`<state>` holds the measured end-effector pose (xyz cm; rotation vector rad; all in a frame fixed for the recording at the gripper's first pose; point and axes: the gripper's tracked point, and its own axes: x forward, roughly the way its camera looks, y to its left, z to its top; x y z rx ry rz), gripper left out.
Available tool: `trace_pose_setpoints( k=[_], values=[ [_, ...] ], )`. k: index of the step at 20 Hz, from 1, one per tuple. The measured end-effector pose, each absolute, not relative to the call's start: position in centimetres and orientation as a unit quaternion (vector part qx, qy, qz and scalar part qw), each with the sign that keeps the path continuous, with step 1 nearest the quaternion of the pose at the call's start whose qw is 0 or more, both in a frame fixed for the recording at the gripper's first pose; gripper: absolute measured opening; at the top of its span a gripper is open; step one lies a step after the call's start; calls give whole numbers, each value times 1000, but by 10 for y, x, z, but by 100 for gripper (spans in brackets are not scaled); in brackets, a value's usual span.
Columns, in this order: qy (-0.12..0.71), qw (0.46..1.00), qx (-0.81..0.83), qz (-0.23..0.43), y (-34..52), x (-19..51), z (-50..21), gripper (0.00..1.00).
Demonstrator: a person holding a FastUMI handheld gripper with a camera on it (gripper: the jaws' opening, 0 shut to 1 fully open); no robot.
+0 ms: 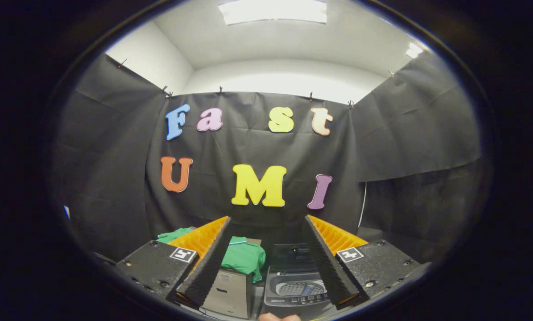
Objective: Put the clothes into the washing machine and then close the washing machine lid.
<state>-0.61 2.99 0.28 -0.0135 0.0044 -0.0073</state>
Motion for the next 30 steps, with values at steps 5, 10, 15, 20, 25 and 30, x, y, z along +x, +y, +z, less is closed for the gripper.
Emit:
trace_pose_setpoints(
  k=[5, 10, 15, 20, 25, 30],
  values=[
    [4, 1000, -9, 3, 54, -2, 6, 99],
    [15, 1000, -3, 12, 88, 16, 6, 99],
    [66, 997, 8, 33, 126, 54, -12, 99],
    [123, 990, -3, 76, 161, 113, -37, 99],
    [202, 972, -3, 119, 185, 187, -85, 99],
    [307, 939, 6, 155, 212, 248, -139, 99]
  ],
)
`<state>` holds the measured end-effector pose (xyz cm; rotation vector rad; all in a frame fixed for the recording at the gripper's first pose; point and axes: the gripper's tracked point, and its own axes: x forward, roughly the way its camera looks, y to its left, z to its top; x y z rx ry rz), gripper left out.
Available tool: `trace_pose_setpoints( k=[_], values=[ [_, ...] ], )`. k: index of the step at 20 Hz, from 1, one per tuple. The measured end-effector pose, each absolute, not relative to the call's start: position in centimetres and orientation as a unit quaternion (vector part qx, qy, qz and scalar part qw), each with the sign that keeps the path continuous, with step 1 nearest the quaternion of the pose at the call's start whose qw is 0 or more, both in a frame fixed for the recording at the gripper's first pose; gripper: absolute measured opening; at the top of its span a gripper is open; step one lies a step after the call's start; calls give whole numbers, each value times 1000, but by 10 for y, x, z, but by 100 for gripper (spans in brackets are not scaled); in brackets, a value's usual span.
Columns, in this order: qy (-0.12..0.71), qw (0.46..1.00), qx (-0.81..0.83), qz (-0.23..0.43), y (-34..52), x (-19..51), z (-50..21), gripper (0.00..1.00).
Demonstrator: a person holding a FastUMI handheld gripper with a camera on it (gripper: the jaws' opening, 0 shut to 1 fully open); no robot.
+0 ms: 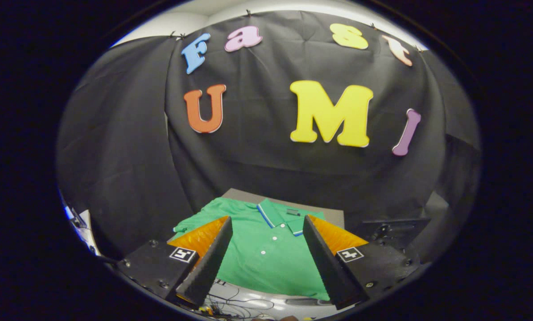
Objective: Put the clothes into the washing machine and then close the washing machine lid.
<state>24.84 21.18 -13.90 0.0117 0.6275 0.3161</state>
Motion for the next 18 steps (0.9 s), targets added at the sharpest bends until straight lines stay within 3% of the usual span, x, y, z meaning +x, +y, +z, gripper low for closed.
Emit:
trace_pose_setpoints(
  k=[3, 10, 18],
  values=[
    [387, 907, 10, 168, 211, 298, -173, 99],
    [548, 823, 25, 144, 210, 317, -247, 99],
    [619, 776, 16, 118, 211, 333, -272, 99]
  ],
)
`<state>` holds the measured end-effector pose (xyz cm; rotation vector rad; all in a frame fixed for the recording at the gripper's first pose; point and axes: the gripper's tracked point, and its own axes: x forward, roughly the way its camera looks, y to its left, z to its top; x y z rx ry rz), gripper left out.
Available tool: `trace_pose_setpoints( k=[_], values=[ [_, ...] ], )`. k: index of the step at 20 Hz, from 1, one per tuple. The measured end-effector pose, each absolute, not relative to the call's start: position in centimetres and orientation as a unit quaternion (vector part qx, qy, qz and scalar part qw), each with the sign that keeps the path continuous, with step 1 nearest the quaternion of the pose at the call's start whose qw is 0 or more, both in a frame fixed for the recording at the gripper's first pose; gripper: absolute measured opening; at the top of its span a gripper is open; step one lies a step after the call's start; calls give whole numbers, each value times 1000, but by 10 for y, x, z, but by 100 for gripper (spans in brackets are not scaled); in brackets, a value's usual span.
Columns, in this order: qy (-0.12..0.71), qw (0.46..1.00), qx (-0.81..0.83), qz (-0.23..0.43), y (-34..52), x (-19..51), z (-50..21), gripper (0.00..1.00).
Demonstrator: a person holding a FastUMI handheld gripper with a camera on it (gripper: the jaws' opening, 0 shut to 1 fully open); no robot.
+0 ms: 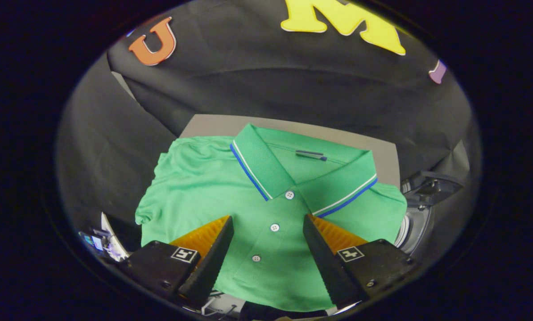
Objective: Put the clothes into the washing machine and then close the washing machine lid.
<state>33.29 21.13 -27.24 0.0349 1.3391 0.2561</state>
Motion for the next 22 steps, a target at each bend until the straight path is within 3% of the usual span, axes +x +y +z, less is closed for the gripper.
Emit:
trace_pose_setpoints(
  k=[6, 9, 12, 15, 17, 22],
  values=[
    [653, 752, -41, 77, 216, 331, -276, 97],
    [661, 744, -50, 89, 214, 333, -276, 95],
    [666, 741, -42, 78, 209, 334, -276, 83],
    [661, 748, -29, 61, 208, 340, -272, 56],
    [655, 752, -26, 66, 207, 341, -276, 29],
    [659, 747, 3, 88, 204, 341, -275, 9]
  ],
)
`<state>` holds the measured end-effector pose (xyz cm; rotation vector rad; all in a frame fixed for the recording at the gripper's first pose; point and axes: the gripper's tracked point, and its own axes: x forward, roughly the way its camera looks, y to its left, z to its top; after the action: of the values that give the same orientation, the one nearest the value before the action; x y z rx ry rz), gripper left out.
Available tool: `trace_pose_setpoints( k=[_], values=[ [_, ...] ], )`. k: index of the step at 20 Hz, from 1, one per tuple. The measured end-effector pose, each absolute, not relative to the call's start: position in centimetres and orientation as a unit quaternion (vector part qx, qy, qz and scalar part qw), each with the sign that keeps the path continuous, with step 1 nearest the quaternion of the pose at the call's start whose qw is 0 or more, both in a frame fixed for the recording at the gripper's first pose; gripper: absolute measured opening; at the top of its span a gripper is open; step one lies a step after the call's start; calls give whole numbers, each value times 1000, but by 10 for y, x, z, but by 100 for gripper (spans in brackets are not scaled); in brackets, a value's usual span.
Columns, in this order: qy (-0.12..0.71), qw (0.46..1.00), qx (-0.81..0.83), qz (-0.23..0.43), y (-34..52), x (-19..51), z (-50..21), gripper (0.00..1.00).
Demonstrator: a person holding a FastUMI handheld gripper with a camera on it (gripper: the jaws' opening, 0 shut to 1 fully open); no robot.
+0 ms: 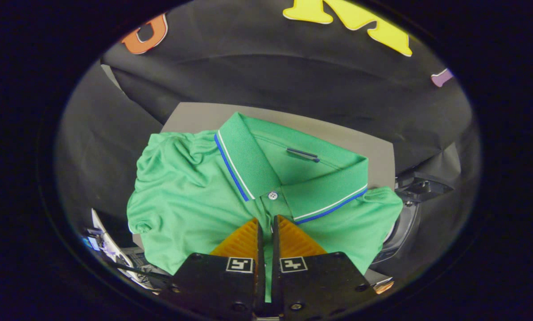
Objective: Put the clothes into the washing machine and then close the washing machine lid.
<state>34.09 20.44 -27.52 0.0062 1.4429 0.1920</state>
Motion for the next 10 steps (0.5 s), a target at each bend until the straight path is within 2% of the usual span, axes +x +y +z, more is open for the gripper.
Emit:
trace_pose_setpoints(
  k=[10],
  values=[
    [662, 739, 67, 109, 194, 343, -250, 6]
  ],
)
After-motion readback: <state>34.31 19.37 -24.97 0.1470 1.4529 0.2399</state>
